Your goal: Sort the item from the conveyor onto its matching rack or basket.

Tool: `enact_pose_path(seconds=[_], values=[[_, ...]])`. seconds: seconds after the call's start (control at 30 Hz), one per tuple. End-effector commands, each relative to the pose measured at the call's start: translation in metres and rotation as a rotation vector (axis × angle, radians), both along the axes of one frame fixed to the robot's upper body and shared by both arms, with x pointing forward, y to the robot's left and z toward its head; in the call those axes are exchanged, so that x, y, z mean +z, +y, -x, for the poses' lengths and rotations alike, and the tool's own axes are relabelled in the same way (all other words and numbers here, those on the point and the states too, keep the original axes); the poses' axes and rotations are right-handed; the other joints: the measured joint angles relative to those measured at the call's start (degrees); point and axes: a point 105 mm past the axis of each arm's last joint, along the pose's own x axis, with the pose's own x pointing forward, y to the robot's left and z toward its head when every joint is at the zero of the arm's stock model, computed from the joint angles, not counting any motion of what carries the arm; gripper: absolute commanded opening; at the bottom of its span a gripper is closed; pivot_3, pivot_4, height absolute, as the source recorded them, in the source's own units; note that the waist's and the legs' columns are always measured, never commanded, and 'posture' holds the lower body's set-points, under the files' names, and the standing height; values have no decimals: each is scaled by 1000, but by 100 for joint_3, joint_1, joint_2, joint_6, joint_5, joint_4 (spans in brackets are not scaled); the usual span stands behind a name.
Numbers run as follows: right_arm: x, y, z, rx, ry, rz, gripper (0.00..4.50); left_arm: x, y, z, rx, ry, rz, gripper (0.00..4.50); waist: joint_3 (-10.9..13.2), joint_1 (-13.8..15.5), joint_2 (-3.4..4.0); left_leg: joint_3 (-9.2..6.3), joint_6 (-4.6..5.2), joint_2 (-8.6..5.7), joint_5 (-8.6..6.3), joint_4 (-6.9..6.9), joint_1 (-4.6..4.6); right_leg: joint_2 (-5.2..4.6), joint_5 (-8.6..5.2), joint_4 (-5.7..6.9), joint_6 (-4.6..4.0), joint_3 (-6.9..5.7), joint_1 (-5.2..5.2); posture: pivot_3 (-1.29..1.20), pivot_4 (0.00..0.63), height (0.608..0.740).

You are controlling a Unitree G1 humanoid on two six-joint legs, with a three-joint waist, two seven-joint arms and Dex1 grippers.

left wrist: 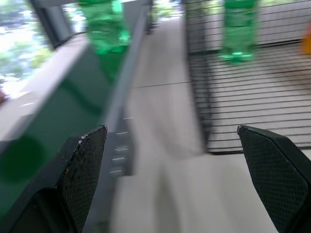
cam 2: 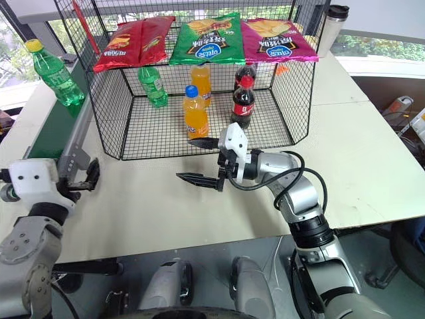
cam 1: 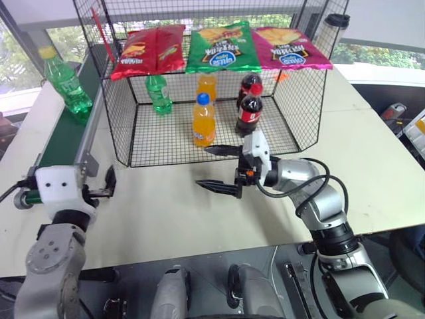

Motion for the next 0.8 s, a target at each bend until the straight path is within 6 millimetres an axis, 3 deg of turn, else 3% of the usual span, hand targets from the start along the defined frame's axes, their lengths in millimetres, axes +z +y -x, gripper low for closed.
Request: enact_pose_path(seconds=[0.03,0.8], values=[[15,4,5,28,-89,-13,4500,10,9,1,33,-40,-8,4456,0,-5,0,0,0,0,0,0,0,0,0,0,0,0,0,0,150,740],[7,3,3,18,-101,36,4500,4,47,17,203,-27,58,4456,0,-8,0,0,0,0,0,0,0,0,1,1,0,0,0,0,150,740]])
